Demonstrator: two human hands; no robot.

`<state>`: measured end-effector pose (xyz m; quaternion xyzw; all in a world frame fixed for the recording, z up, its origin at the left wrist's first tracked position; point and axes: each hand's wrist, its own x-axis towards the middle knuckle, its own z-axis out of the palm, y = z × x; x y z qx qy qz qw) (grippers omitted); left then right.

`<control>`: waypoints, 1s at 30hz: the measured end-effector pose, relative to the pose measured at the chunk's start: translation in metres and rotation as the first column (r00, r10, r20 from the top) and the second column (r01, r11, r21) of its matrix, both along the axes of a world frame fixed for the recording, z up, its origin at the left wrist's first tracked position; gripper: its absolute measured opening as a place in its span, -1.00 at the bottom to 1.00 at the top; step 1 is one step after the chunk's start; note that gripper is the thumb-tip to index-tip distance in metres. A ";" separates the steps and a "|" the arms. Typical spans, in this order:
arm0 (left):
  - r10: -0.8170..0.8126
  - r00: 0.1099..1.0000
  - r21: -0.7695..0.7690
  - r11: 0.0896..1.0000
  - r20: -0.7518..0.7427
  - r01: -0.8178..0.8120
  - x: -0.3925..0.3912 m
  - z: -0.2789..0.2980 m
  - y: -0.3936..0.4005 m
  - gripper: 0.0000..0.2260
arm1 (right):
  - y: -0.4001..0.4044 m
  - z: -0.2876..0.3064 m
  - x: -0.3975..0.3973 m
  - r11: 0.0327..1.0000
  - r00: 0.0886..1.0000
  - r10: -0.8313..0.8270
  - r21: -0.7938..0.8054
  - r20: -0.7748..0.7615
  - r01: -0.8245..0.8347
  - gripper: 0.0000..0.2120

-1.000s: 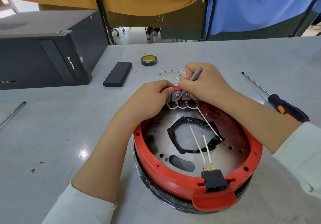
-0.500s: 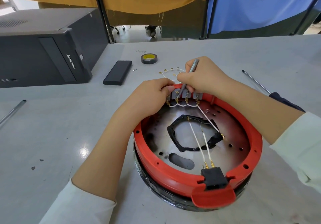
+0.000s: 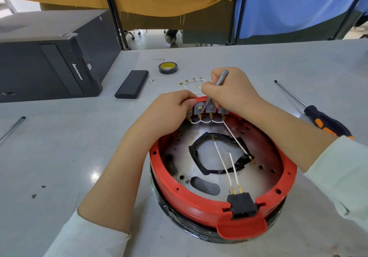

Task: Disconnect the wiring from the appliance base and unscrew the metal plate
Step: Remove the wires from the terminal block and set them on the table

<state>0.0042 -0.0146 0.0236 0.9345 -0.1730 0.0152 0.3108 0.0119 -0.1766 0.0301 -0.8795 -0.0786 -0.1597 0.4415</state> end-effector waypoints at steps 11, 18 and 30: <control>0.003 1.000 0.019 1.000 -0.008 -0.003 0.001 0.002 -0.002 -0.78 | 0.001 0.012 0.008 0.996 0.981 0.027 -0.084 -0.191 -0.043 -0.70; -0.008 1.000 0.038 0.999 -0.001 0.008 0.000 0.004 -0.001 -0.78 | 0.002 0.011 0.011 0.997 0.973 0.020 -0.073 -0.230 -0.037 -0.70; -0.015 1.000 -0.034 0.999 -0.002 0.015 -0.001 0.000 -0.001 -0.76 | 0.004 0.003 0.002 0.998 0.997 0.010 -0.061 0.073 -0.006 -0.66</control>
